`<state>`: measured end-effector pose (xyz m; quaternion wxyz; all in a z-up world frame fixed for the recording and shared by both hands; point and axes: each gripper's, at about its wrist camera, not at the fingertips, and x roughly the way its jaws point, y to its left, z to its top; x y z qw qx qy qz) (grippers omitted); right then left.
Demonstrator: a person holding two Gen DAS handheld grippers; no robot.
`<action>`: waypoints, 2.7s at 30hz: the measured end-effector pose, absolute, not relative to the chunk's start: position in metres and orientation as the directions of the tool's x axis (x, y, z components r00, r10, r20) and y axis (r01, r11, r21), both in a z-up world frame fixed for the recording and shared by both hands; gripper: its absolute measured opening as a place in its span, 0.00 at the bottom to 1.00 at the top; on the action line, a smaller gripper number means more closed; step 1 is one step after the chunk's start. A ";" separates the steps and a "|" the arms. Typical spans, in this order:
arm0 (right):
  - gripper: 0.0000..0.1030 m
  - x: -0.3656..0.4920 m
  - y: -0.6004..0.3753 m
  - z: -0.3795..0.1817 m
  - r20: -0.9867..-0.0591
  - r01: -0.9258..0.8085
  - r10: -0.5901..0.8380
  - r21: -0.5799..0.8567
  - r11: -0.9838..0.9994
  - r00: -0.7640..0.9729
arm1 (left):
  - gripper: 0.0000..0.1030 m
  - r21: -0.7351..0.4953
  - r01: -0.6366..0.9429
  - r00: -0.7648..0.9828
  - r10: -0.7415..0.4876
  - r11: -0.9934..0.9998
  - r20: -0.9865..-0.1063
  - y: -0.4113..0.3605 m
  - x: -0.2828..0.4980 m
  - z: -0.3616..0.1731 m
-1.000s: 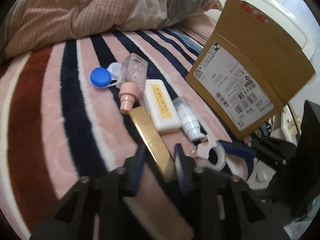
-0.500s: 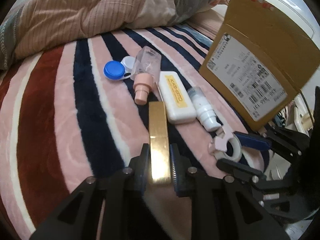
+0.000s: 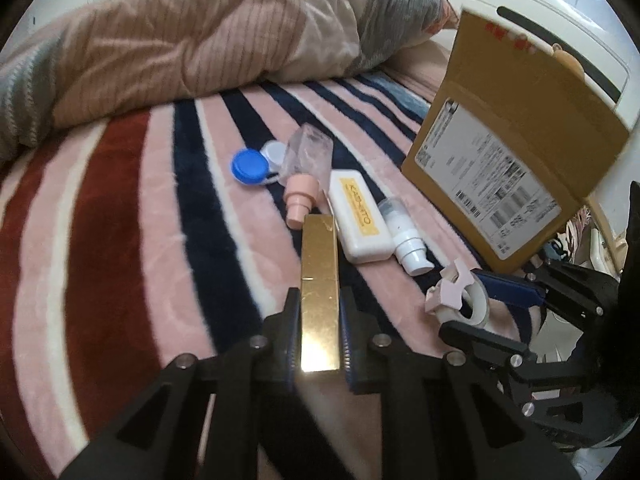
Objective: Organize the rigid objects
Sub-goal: 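Drop the gold tube into the box while the right gripper drops the tape roll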
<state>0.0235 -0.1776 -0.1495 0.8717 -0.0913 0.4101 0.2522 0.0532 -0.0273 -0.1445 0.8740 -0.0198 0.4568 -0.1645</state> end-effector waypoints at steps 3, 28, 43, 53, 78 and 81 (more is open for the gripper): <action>0.36 0.016 -0.175 -0.133 -0.739 -0.536 0.395 0.055 0.843 0.545 | 0.15 -0.176 0.260 0.565 -0.297 0.950 -0.769 -0.019 0.040 -0.123; 0.36 0.026 -0.311 0.006 -0.522 -0.454 0.401 0.029 0.890 0.753 | 0.15 -0.030 0.489 0.662 -0.393 0.872 -0.638 -0.164 0.044 0.042; 0.37 0.080 -0.359 -0.047 -0.621 -0.407 0.324 0.008 0.914 0.714 | 0.15 0.041 0.517 0.550 -0.295 0.855 -0.781 -0.237 0.110 -0.005; 0.44 0.085 -0.349 -0.052 -0.622 -0.454 0.374 0.034 0.890 0.687 | 0.15 0.067 0.510 0.556 -0.269 0.857 -0.787 -0.238 0.116 -0.012; 0.45 0.020 -0.243 0.026 -0.526 -0.586 0.511 0.030 0.810 0.680 | 0.66 0.057 0.250 0.757 -0.158 0.967 -0.634 -0.047 0.039 0.047; 0.45 0.017 -0.212 0.020 -0.547 -0.623 0.535 0.031 0.782 0.644 | 0.67 0.045 0.224 0.746 -0.141 0.973 -0.651 -0.022 0.037 0.030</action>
